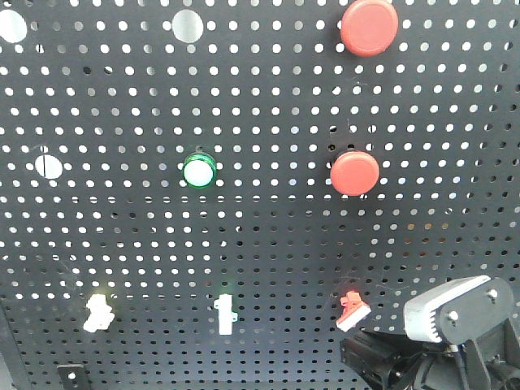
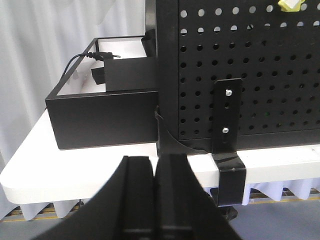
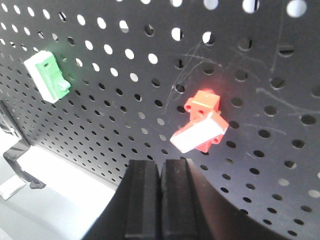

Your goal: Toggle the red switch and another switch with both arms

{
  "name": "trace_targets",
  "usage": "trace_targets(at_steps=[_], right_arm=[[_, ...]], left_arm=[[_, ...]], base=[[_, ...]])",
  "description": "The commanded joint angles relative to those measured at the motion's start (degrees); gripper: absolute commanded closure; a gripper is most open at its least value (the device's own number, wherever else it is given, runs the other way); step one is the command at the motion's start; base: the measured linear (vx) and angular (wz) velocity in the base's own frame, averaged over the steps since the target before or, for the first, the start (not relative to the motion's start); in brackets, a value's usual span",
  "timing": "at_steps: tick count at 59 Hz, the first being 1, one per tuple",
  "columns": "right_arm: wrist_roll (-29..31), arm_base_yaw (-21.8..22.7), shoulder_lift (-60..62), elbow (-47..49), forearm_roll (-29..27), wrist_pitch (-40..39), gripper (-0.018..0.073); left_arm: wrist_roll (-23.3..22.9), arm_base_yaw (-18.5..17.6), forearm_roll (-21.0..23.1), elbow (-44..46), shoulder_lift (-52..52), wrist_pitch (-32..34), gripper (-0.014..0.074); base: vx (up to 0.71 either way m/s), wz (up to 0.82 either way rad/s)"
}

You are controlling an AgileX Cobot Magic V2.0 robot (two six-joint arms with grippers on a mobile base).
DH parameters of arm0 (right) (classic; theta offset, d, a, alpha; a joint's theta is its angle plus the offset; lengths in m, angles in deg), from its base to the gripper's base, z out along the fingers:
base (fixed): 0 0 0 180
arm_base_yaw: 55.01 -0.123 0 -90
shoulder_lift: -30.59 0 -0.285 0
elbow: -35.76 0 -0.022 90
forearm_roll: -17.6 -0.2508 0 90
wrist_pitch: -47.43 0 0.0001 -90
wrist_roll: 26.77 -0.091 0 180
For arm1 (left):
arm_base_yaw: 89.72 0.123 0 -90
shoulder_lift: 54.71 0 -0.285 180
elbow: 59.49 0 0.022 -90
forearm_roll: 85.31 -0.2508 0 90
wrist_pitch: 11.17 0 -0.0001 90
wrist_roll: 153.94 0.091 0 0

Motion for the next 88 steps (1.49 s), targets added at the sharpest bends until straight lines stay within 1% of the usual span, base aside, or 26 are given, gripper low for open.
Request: trace_targets(at_steps=[1,12,15,22,23,25,29,38,43,47,51,54,58,66,69,88], right_arm=[[0.5,-0.1,1.0,2.1,0.1,-4.9,0.0566],[0.5,-0.1,1.2,2.1,0.2,-4.9,0.0566],[0.5,-0.1,1.8,2.1,1.0,-4.9,0.0566],[0.4,0.6,6.5,-0.3,8.1,-5.0,0.0566],[0.4,0.7,6.9,-0.8,8.4,-5.0,0.0566],[0.2,2.0,9.7,-2.4,9.6,-5.0,0.0566],[0.2,4.8,14.7,-6.2,9.2,-5.0,0.0566],[0.4,14.9,28.6,-15.3,8.7,-4.9,0.0566],[0.5,19.8,36.1,-20.3,9.0,-4.2,0.0566],[0.5,23.9,42.1,-24.0,8.9,-2.0,0.0566],[0.5,26.6,46.7,-27.2,8.4,1.4,0.0566],[0.5,27.8,49.4,-29.3,8.0,3.3,0.0566],[0.5,28.7,52.2,-32.3,8.0,4.9,0.0566],[0.5,28.7,58.2,-38.2,7.9,3.4,0.0566],[0.5,28.7,60.9,-37.8,7.6,6.7,0.0566],[0.5,28.7,60.5,-37.9,7.6,5.7,0.0566]], left_arm=[[-0.4,0.1,0.0,-0.9,-0.5,4.4,0.0594],[-0.4,0.1,0.0,-0.9,-0.5,4.4,0.0594],[-0.4,0.1,0.0,-0.9,-0.5,4.4,0.0594],[-0.4,0.1,0.0,-0.9,-0.5,4.4,0.0594],[-0.4,0.1,0.0,-0.9,-0.5,4.4,0.0594],[-0.4,0.1,0.0,-0.9,-0.5,4.4,0.0594],[-0.4,0.1,0.0,-0.9,-0.5,4.4,0.0594],[-0.4,0.1,0.0,-0.9,-0.5,4.4,0.0594],[-0.4,0.1,0.0,-0.9,-0.5,4.4,0.0594],[-0.4,0.1,0.0,-0.9,-0.5,4.4,0.0594],[-0.4,0.1,0.0,-0.9,-0.5,4.4,0.0594],[-0.4,0.1,0.0,-0.9,-0.5,4.4,0.0594],[-0.4,0.1,0.0,-0.9,-0.5,4.4,0.0594],[-0.4,0.1,0.0,-0.9,-0.5,4.4,0.0594],[-0.4,0.1,0.0,-0.9,-0.5,4.4,0.0594],[-0.4,0.1,0.0,-0.8,-0.5,4.1,0.0594]], base=[[0.0,0.0],[0.0,0.0],[0.0,0.0],[0.0,0.0],[0.0,0.0],[0.0,0.0],[0.0,0.0],[0.0,0.0],[0.0,0.0],[0.0,0.0],[0.0,0.0],[0.0,0.0],[0.0,0.0],[0.0,0.0],[0.0,0.0],[0.0,0.0]])
